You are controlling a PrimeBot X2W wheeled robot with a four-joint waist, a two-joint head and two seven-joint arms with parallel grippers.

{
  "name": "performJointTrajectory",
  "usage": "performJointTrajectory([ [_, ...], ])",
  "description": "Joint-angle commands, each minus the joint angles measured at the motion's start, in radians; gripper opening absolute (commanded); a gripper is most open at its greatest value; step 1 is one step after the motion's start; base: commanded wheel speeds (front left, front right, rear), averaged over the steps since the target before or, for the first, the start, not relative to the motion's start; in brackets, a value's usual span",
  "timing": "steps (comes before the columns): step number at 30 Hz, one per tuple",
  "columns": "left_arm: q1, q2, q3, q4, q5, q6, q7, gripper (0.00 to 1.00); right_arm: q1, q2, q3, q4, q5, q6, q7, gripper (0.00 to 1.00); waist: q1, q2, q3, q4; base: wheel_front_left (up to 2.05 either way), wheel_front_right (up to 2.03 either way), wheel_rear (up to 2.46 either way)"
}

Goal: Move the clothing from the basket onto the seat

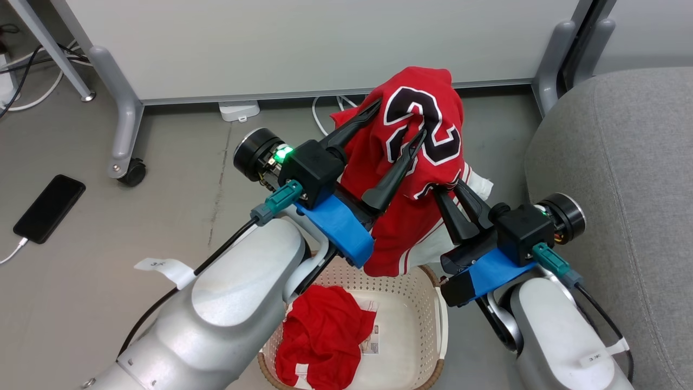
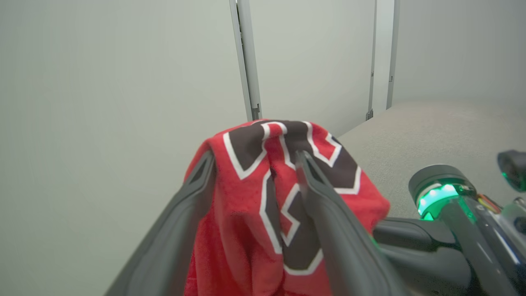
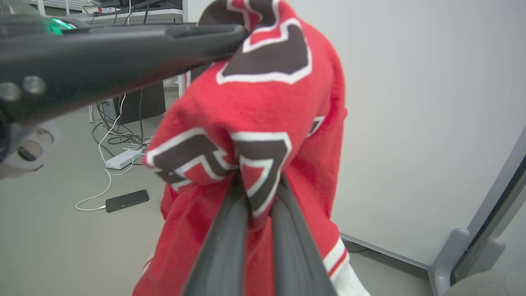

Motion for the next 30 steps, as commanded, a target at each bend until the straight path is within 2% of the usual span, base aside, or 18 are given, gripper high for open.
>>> performJointTrajectory([
  [1, 0.009, 0.007, 0.007, 0.003, 0.005, 0.006, -0.005, 1.0, 0.013, -0.003, -0.007, -0.009, 0.001, 0.0, -0.004, 0.0, 0.0, 0.0, 0.0, -0.002, 0.0, 0.0, 0.0],
  [16, 0.04, 0.027, 0.021, -0.011, 0.024, 0.016, -0.005, 1.0, 0.054, -0.003, -0.11, -0.087, -0.006, 0.0, -0.004, 0.0, 0.0, 0.0, 0.022, -0.073, 0.0, 0.0, 0.0],
  [30, 0.067, 0.039, 0.019, -0.034, 0.049, 0.013, -0.005, 1.0, 0.117, -0.003, -0.166, -0.157, 0.007, 0.001, -0.004, 0.0, 0.0, 0.0, 0.048, -0.21, 0.0, 0.0, 0.0],
])
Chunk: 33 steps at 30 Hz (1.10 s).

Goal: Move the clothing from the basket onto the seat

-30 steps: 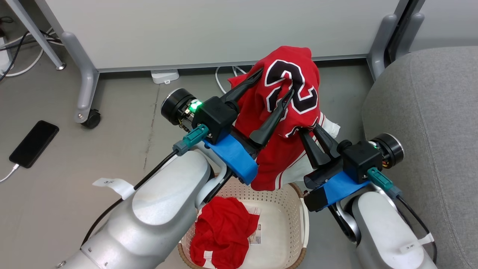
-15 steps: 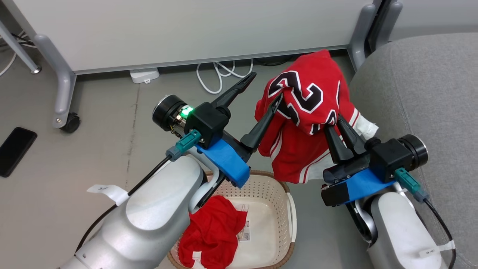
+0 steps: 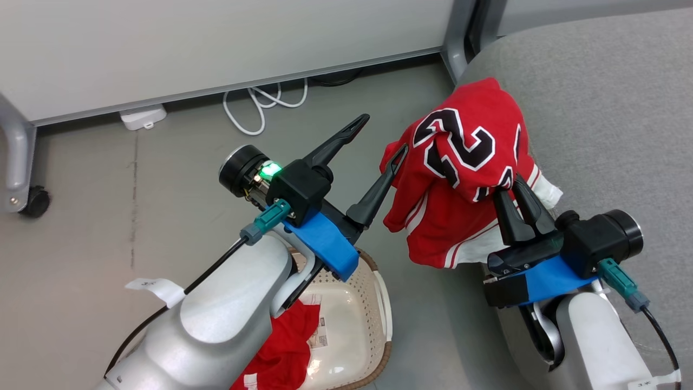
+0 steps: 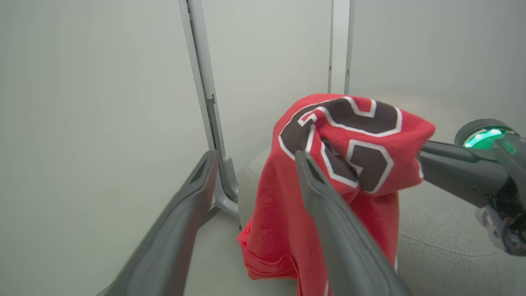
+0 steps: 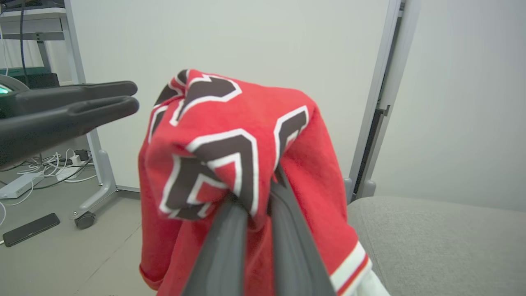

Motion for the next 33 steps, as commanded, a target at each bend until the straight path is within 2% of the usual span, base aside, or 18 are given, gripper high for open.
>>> performJointTrajectory([
  [1, 0.007, 0.005, -0.002, -0.004, 0.009, -0.001, -0.005, 1.0, 0.014, -0.002, -0.008, -0.013, 0.006, 0.001, -0.005, 0.0, 0.0, 0.0, 0.008, -0.034, 0.0, 0.0, 0.0],
  [20, 0.005, 0.008, -0.016, -0.004, 0.023, -0.006, -0.005, 1.0, 0.076, -0.001, -0.028, -0.046, 0.05, 0.001, -0.005, 0.0, 0.0, 0.0, 0.033, -0.21, 0.0, 0.0, 0.0],
  [28, 0.018, 0.006, -0.011, -0.012, 0.024, -0.008, -0.005, 1.0, 0.08, -0.001, -0.04, -0.054, 0.052, 0.001, -0.005, 0.0, 0.0, 0.0, 0.028, -0.219, 0.0, 0.0, 0.0],
  [33, 0.017, 0.013, 0.001, -0.028, 0.034, -0.001, -0.004, 1.0, 0.024, -0.002, -0.072, -0.078, 0.043, 0.001, -0.005, 0.0, 0.0, 0.0, 0.049, -0.209, 0.0, 0.0, 0.0],
])
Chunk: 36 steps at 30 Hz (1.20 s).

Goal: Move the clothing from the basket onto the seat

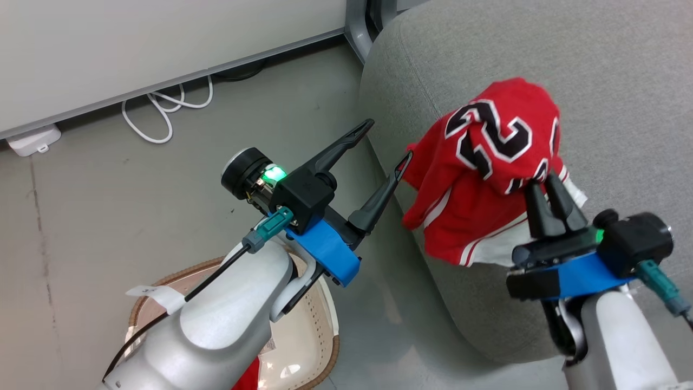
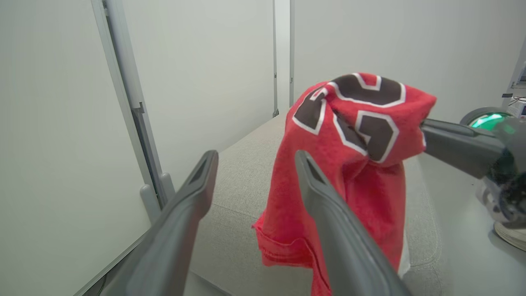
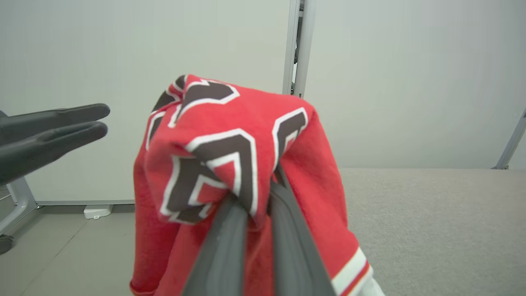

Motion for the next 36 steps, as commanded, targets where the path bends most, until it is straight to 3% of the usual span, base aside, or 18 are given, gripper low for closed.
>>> performJointTrajectory([
  [1, -0.002, 0.012, 0.008, -0.007, 0.009, 0.007, -0.005, 1.0, -0.053, -0.001, -0.024, -0.017, 0.0, 0.001, -0.005, 0.0, 0.0001, 0.0, 0.02, 0.006, 0.0, 0.0, 0.0],
  [9, -0.062, 0.047, 0.025, -0.04, 0.036, 0.014, 0.002, 1.0, -0.288, -0.001, -0.163, -0.079, -0.056, 0.001, -0.005, 0.0, 0.0001, 0.0, 0.143, 0.027, 0.0, 0.0, 0.0],
  [14, -0.105, 0.076, 0.041, -0.066, 0.046, 0.021, 0.018, 1.0, -0.448, -0.042, -0.238, -0.085, -0.065, 0.0, -0.005, 0.0, 0.0001, 0.0, 0.238, 0.04, 0.0, 0.0, 0.0],
  [15, -0.141, 0.099, 0.053, -0.09, 0.055, 0.026, 0.03, 1.0, -0.549, -0.069, -0.299, -0.084, -0.065, 0.001, -0.005, 0.0, 0.0001, 0.0, 0.305, 0.048, 0.0, 0.0, 0.0],
  [18, -0.172, 0.116, 0.061, -0.119, 0.068, 0.031, 0.038, 1.0, -0.633, -0.11, -0.351, -0.073, -0.077, 0.0, -0.004, 0.0, 0.0001, 0.0, 0.369, 0.059, 0.0, 0.0, 0.0],
  [28, -0.23, 0.155, 0.065, -0.19, 0.097, 0.04, 0.064, 1.0, -0.775, -0.28, -0.484, 0.106, -0.073, 0.0, -0.005, 0.0, 0.0001, 0.0, 0.514, 0.079, 0.0, 0.0, 0.0],
  [36, -0.243, 0.163, 0.057, -0.216, 0.104, 0.047, 0.071, 1.0, -0.798, -0.316, -0.539, 0.298, -0.075, 0.0, -0.005, 0.0, 0.0001, 0.0, 0.564, 0.083, 0.0, 0.0, 0.0],
])
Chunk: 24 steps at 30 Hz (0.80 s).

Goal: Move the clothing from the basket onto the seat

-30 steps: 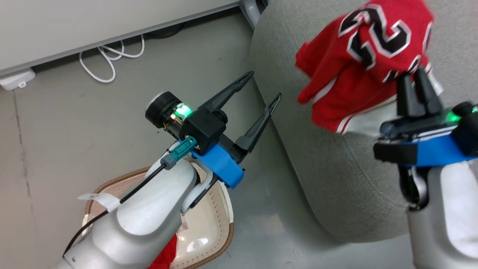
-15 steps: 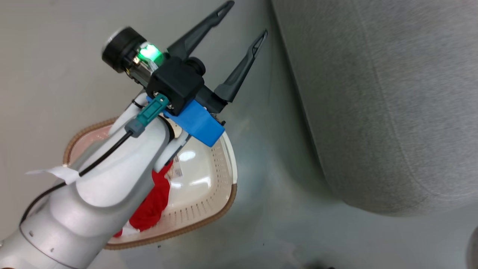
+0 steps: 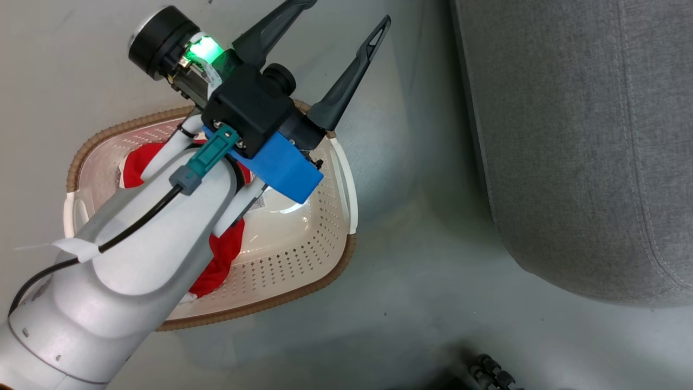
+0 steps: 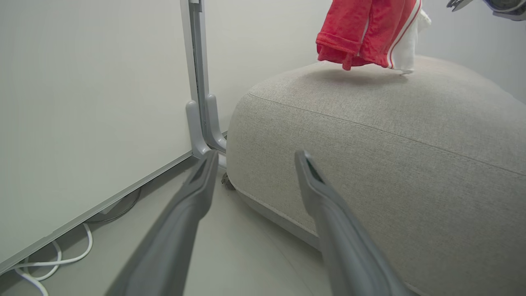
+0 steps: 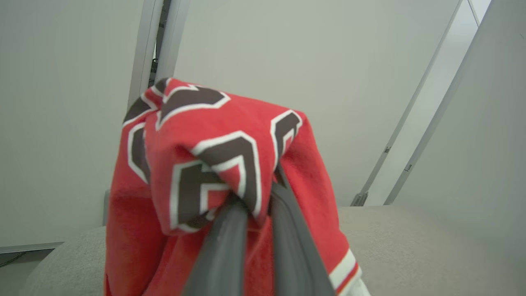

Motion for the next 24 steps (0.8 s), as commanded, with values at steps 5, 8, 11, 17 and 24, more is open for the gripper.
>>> performJointTrajectory([
  [5, -0.019, -0.01, -0.006, 0.005, 0.001, 0.003, -0.011, 1.0, 0.089, 0.041, -0.043, 0.031, 0.008, 0.0, -0.006, 0.0, -0.0002, 0.0, -0.001, 0.008, 0.0, 0.0, 0.0],
  [8, -0.02, -0.014, -0.011, 0.013, 0.0, 0.003, -0.018, 1.0, 0.151, 0.074, -0.07, 0.045, 0.015, 0.0, -0.006, 0.0, -0.0002, 0.0, -0.009, 0.011, 0.0, 0.0, 0.0],
  [11, -0.02, -0.014, -0.012, 0.02, -0.003, 0.004, -0.022, 1.0, 0.21, 0.106, -0.08, 0.065, 0.017, 0.0, -0.005, 0.0, -0.0002, 0.0, -0.016, 0.012, 0.0, 0.0, 0.0],
  [17, 0.002, -0.014, -0.017, 0.036, -0.01, 0.006, -0.034, 1.0, 0.251, 0.134, -0.086, 0.098, 0.032, 0.0, -0.005, 1.0, -0.0002, 0.0, -0.047, 0.01, 0.0, 0.0, 0.0],
  [24, 0.061, -0.047, -0.013, 0.079, -0.034, 0.013, -0.066, 1.0, 0.358, 0.158, -0.094, 0.059, -0.002, 0.0, -0.005, 1.0, -0.0002, 0.0, -0.154, 0.025, 0.0, 0.0, 0.0],
])
